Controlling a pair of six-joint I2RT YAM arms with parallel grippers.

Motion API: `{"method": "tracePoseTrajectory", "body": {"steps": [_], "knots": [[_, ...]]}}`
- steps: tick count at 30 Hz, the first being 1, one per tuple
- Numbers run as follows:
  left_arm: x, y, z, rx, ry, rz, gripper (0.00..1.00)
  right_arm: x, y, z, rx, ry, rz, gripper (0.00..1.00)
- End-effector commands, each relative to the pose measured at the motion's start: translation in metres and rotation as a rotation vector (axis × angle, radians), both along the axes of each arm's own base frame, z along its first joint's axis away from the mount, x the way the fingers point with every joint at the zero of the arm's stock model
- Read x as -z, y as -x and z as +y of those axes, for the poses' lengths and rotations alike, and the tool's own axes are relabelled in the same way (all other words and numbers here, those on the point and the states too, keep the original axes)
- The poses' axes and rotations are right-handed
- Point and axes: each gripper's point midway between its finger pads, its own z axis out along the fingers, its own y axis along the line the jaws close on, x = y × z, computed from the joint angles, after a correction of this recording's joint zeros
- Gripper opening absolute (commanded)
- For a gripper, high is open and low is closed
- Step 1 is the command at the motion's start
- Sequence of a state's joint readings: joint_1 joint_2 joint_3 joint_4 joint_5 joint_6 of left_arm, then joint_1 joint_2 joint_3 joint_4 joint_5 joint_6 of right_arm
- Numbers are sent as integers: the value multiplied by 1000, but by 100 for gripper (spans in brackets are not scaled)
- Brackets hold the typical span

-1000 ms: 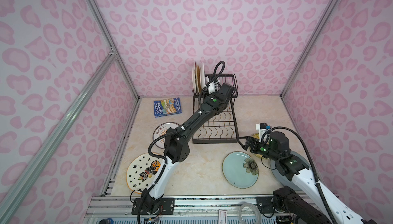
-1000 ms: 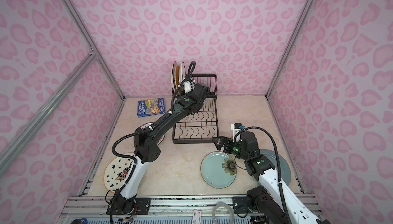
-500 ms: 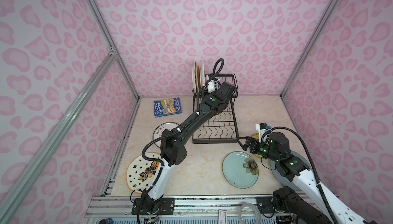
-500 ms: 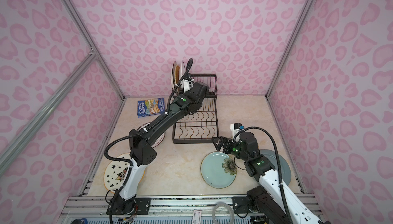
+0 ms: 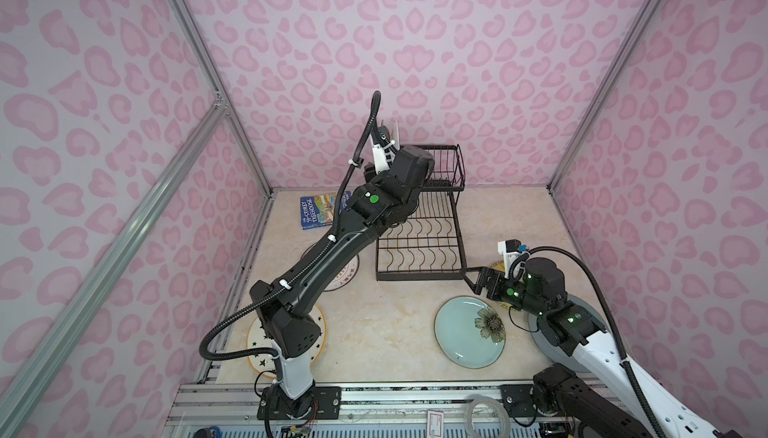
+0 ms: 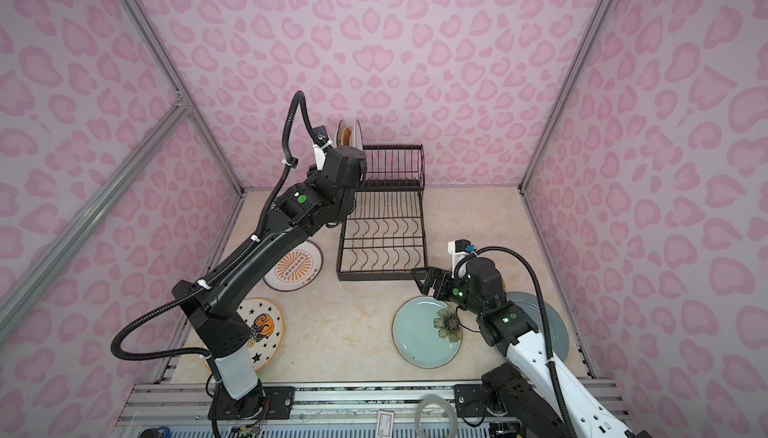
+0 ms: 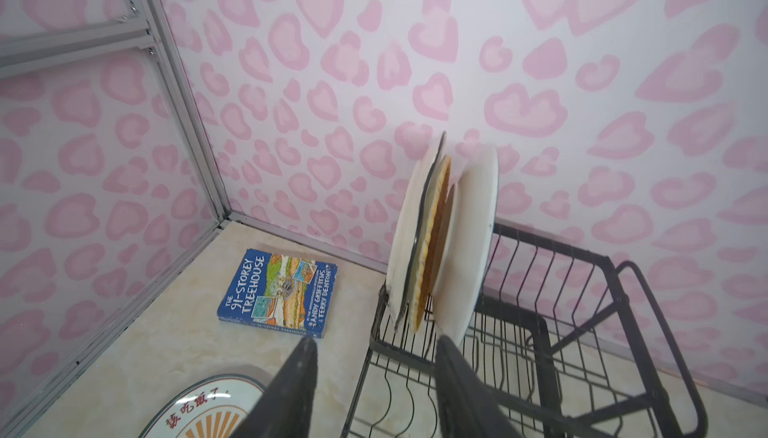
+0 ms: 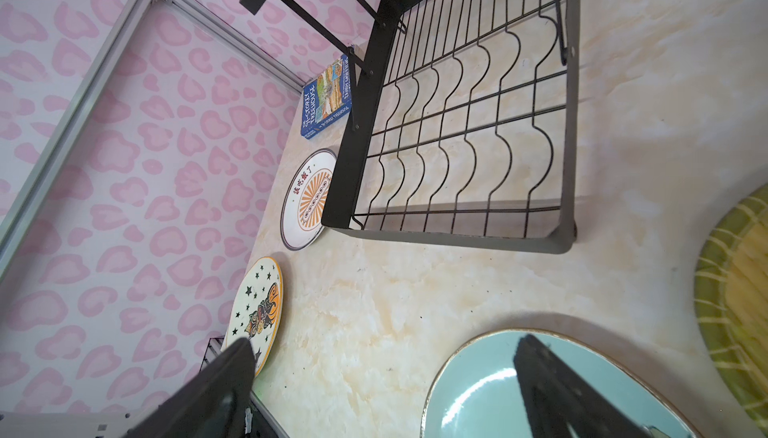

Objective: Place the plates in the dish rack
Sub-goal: 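Open the left gripper and withdraw it from the rack, then lower the right gripper onto the green woven mat while the left gripper approaches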

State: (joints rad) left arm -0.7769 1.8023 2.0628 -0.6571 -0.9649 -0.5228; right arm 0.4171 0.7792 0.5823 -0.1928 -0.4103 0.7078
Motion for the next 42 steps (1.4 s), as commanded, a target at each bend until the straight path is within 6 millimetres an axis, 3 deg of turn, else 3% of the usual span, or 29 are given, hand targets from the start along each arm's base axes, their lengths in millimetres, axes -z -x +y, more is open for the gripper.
{"method": "tracePoseTrajectory", "body": {"steps": [1,16,28,35,42], "knots": [[5,14,-1,71,50,29,48,-1,-1,-3,9,23,-14,97],[12,100,26,408,214,13,52,-4,-4,-7,26,62,-19,97],[24,158,74,468,228,-13,76,3,-5,-11,38,95,-3,97],[50,181,96,464,212,30,100,12,0,-15,33,128,16,97],[100,203,118,410,238,138,97,20,1,-13,23,128,26,97]]}}
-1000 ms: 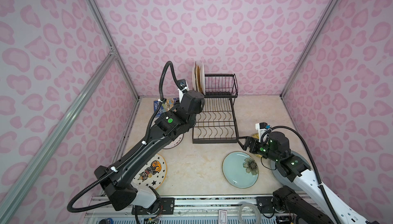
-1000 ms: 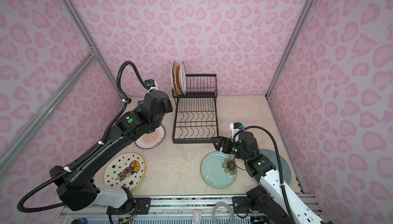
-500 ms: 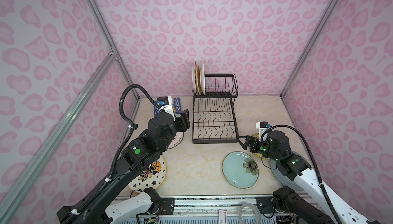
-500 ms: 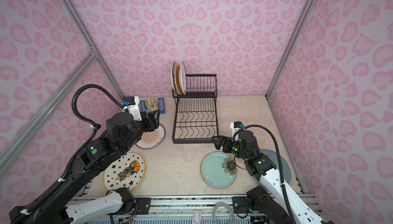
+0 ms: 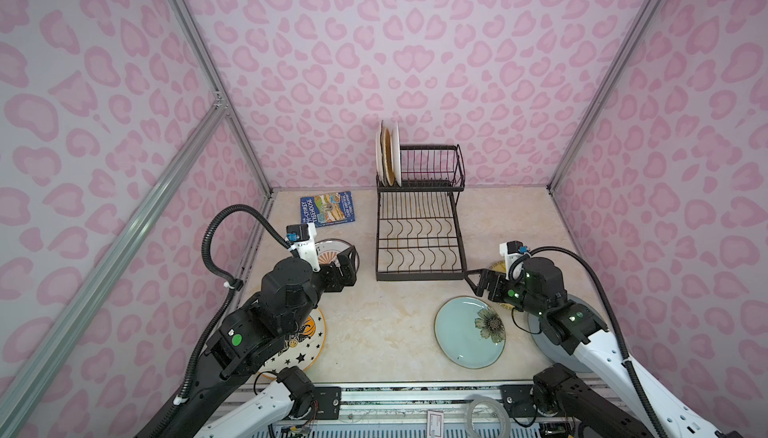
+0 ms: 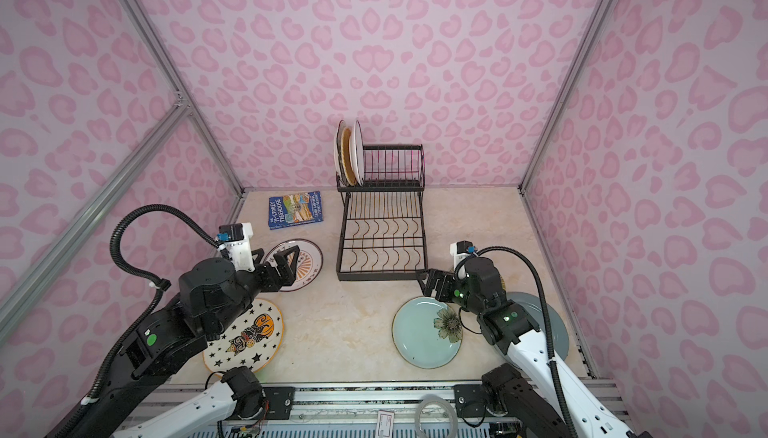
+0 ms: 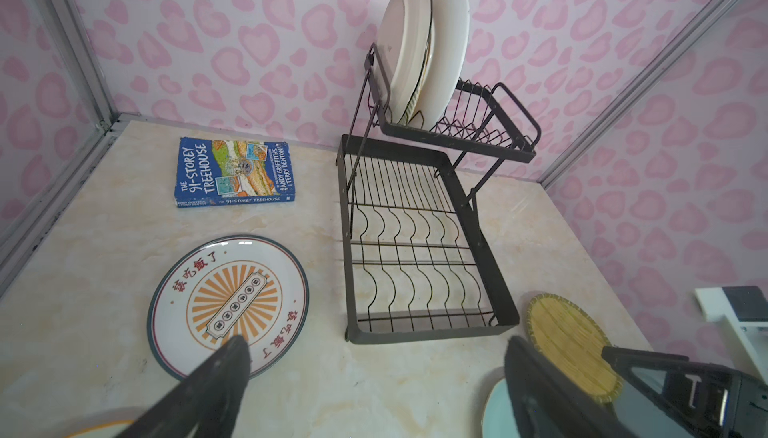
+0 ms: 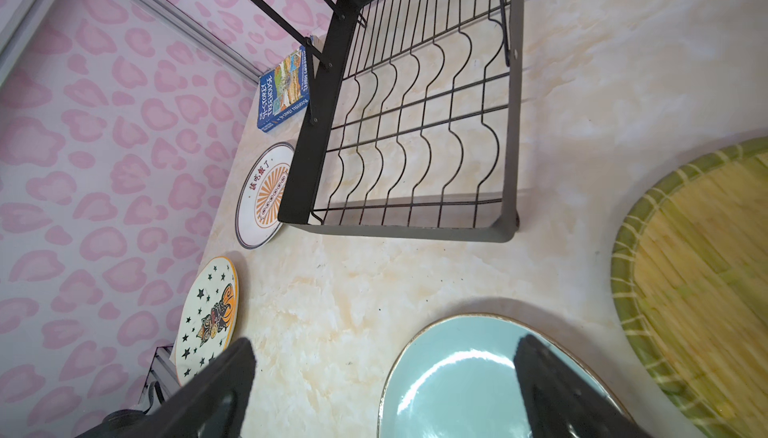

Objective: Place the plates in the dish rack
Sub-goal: 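Lower the right gripper onto the green woven mat while the left gripper approaches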

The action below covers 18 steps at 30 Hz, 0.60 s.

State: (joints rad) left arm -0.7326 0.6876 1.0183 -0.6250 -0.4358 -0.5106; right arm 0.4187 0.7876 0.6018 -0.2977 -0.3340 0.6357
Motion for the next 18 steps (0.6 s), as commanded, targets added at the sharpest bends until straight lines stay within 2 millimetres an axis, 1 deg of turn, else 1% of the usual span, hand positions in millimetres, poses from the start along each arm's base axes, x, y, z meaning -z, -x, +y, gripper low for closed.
{"method": "tracePoseTrajectory", "body": {"steps": [1,4,6,8,11,12,15,18], "knots": [[28,11,11,-30,10,82,97,4,0,1,-12,9,-2,97],[52,19,15,-39,33,133,97,7,0,2,-24,14,4,97],[67,23,13,-33,51,170,97,11,1,2,-26,19,10,97],[87,25,13,-41,61,219,97,15,0,0,-19,22,15,97],[108,26,9,-47,89,270,97,24,-1,-2,-14,8,33,97],[114,26,6,-41,94,283,97,28,-2,-6,5,16,43,97],[129,25,-2,-29,108,325,97,39,-7,-28,93,15,78,97],[141,22,-12,-6,126,352,97,48,-12,-39,122,-48,108,97]]}}
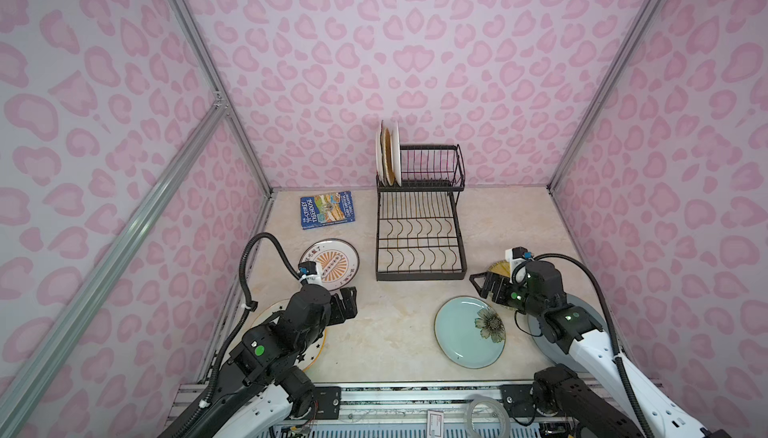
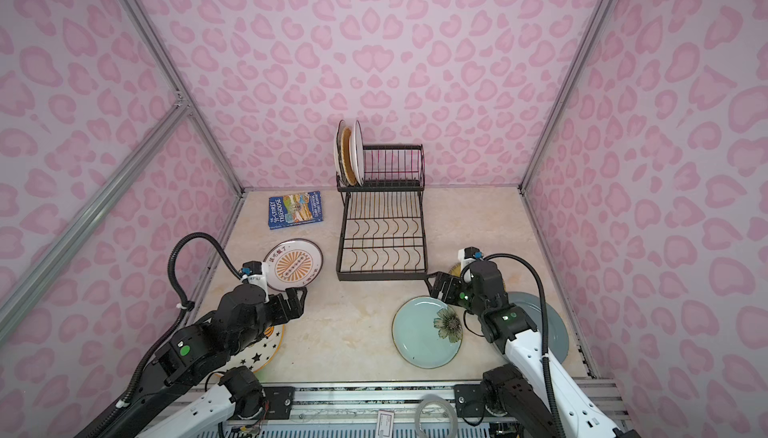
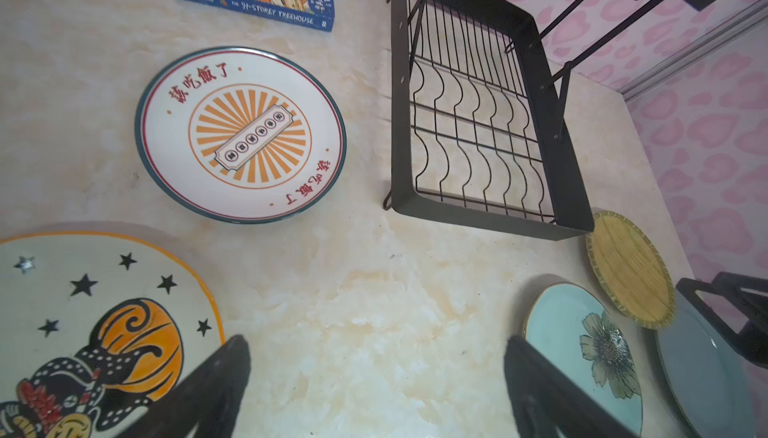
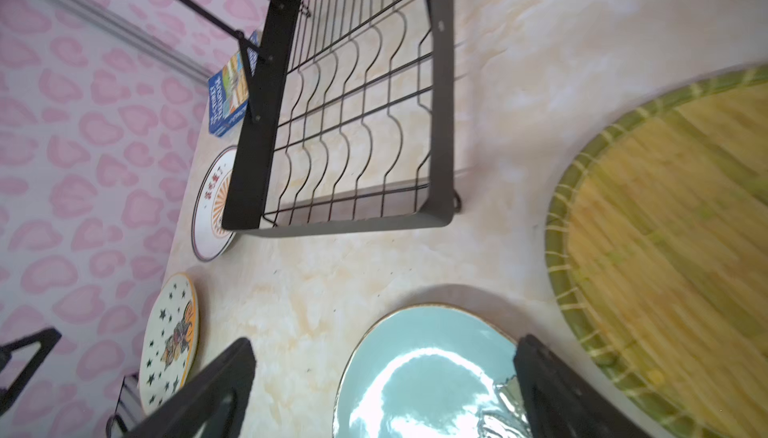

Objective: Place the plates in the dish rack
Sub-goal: 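Lower the right gripper onto the green woven mat while the left gripper approaches, then grip and tilt the green mat up with the right gripper while the left approaches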

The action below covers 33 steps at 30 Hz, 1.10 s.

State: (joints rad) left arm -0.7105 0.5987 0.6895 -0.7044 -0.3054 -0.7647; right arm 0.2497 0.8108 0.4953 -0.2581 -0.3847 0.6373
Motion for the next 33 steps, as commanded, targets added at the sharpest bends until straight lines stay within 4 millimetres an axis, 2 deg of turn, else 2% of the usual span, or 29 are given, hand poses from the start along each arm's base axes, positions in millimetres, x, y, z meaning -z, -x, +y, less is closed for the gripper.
{"method": "tracePoseTrajectory", "body": {"steps": [1,4,8,12,15,18,22,26,33], "knots": [[4,-5,-16,16,80,16,97,7,-2,-4,9,-42,20,97],[14,-7,-32,50,127,51,97,24,-3,-28,108,1,85,97],[28,-9,-50,96,169,94,97,48,6,-64,297,-41,215,97],[36,-13,-58,105,179,113,97,59,23,-86,433,-90,283,97],[32,-16,-69,142,219,100,97,64,35,-98,516,-103,308,95],[27,-18,-83,192,261,82,97,77,41,-102,565,-128,347,93],[19,-22,-99,253,298,63,98,87,36,-102,604,-222,355,86],[18,-26,-107,274,309,63,99,87,29,-106,659,-268,335,81],[14,-31,-112,269,338,46,99,97,18,-108,733,-375,336,72]]}}
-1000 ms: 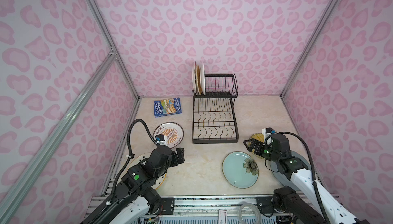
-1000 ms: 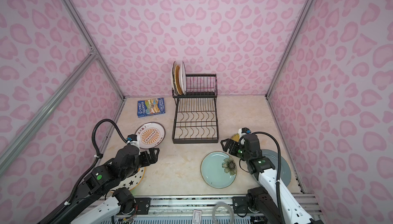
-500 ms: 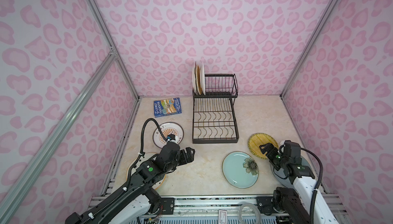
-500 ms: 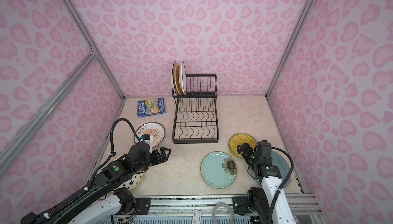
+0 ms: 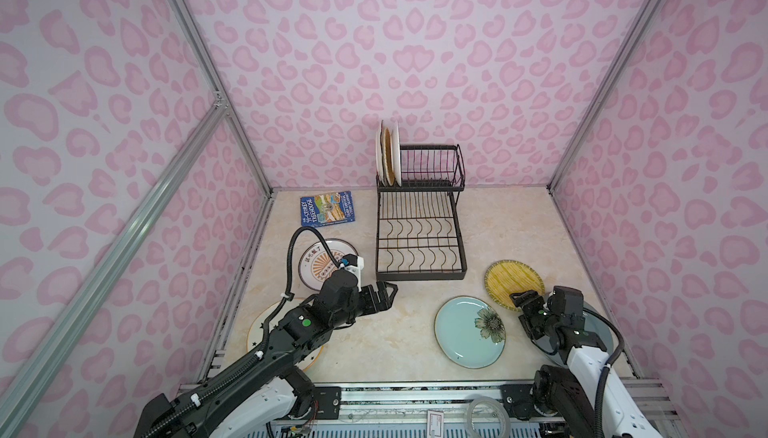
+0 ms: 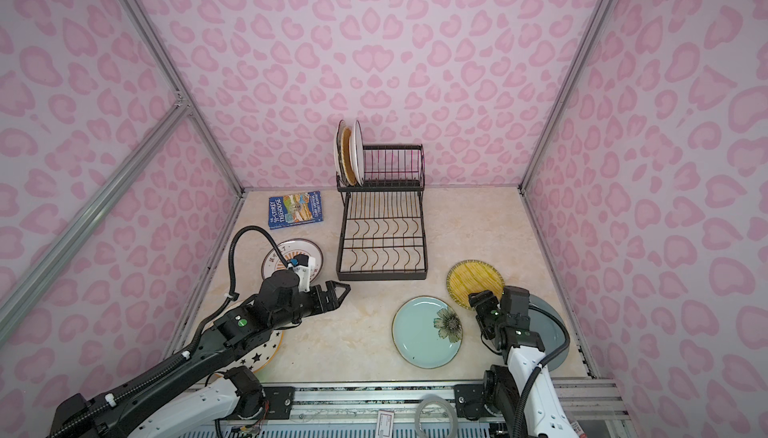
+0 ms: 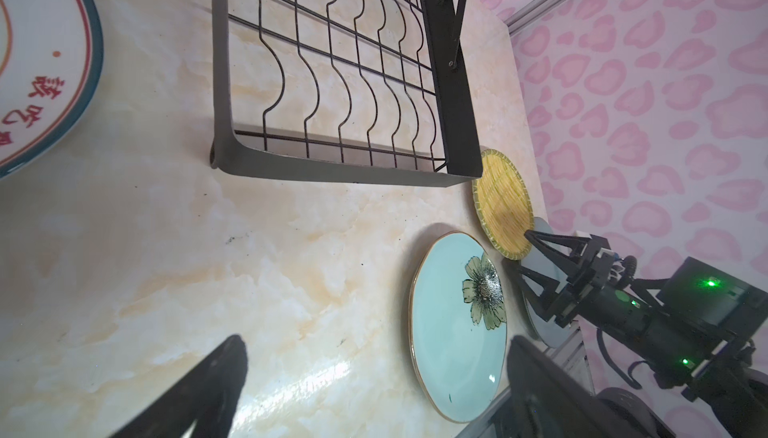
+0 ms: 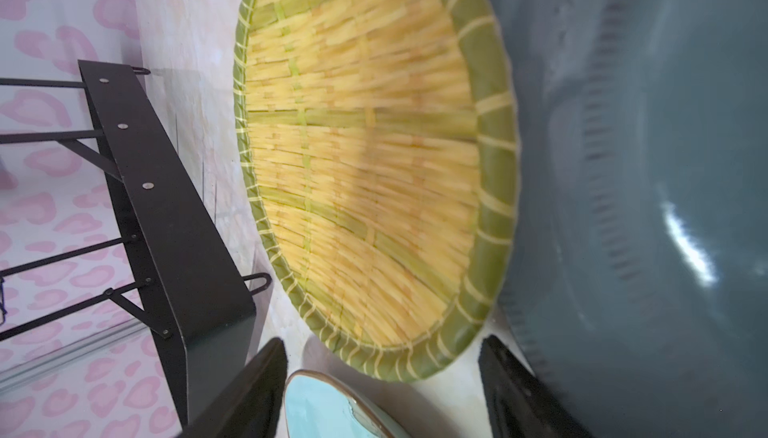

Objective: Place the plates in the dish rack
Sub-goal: 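Grip and tilt the green mat up with the right gripper while the left approaches, then lift the mat upright with the right gripper while the left gripper grasps its rim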

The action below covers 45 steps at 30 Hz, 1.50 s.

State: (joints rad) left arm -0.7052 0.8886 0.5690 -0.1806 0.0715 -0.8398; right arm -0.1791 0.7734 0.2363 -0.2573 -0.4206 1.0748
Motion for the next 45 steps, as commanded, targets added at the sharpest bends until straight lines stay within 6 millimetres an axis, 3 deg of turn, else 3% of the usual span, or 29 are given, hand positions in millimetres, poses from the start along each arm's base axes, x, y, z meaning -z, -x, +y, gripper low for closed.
{"method": "tracePoseTrajectory", "body": {"steps": [1,12,22,24,27,36,39,45], "knots": [[-15,-7,-8,9,50,-47,99,2,-11,-5,78,-44,-26,71],[-26,-10,-38,72,220,-43,98,21,-20,-17,245,-112,-41,49],[-46,-6,-69,86,356,-80,98,20,-33,-10,248,-192,-66,4],[-49,-4,-74,89,379,-84,98,17,-36,-9,249,-203,-80,0],[-58,-1,-83,99,412,-98,98,4,-43,-9,241,-203,-121,0],[-70,5,-109,126,465,-102,100,-65,-66,0,144,-203,-284,0],[-74,5,-118,131,491,-97,99,-84,-68,10,84,-213,-323,0],[-80,-3,-146,134,545,-68,94,-113,-66,47,-51,-254,-366,0]]}}
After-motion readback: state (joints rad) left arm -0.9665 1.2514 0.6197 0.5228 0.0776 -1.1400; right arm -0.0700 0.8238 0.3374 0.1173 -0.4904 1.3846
